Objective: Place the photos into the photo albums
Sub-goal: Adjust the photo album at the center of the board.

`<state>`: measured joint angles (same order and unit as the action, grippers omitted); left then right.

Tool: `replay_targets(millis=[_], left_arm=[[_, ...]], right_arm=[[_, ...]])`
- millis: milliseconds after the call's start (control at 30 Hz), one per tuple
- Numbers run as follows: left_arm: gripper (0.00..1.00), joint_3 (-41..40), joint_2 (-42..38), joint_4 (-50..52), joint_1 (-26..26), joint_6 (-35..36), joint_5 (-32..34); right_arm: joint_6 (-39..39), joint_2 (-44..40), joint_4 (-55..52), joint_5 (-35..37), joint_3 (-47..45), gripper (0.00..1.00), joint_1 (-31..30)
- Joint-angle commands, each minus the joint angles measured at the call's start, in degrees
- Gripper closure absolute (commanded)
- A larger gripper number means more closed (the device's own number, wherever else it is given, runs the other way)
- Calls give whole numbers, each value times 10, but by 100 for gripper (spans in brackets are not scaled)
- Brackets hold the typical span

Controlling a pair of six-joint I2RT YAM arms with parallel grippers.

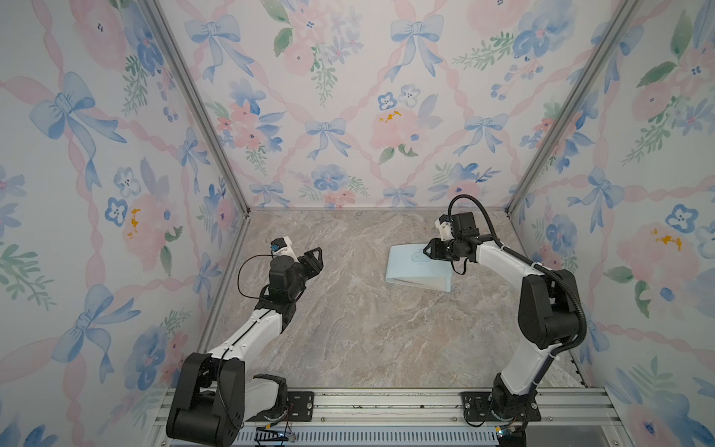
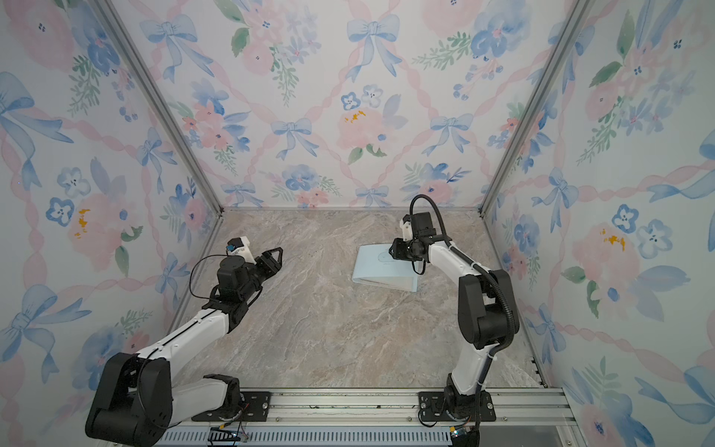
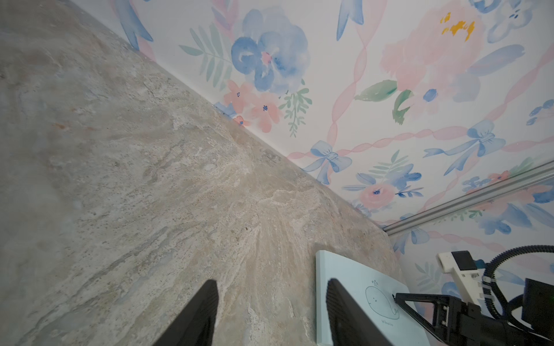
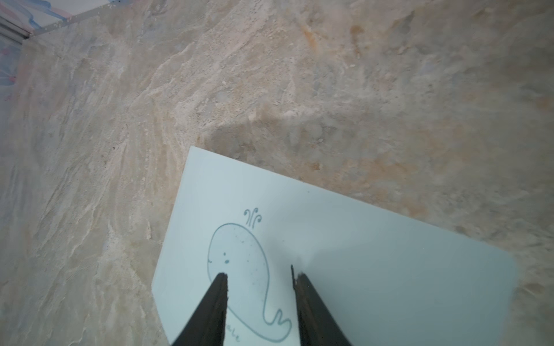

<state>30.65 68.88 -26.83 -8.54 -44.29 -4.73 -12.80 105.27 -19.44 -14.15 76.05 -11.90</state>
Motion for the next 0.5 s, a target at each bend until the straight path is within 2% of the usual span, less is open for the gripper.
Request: replay_targets(millis=[0, 200, 467], left_arm=[[39, -18, -14, 7, 15, 22, 17], [38, -42, -33, 7, 47, 34, 42], [37, -65, -57, 7, 77, 45, 56]], right_arm=[[51, 29, -20, 41, 13, 61, 2], [102, 38, -11, 41, 12, 59, 12], [110, 8, 66, -9, -36, 58, 35]])
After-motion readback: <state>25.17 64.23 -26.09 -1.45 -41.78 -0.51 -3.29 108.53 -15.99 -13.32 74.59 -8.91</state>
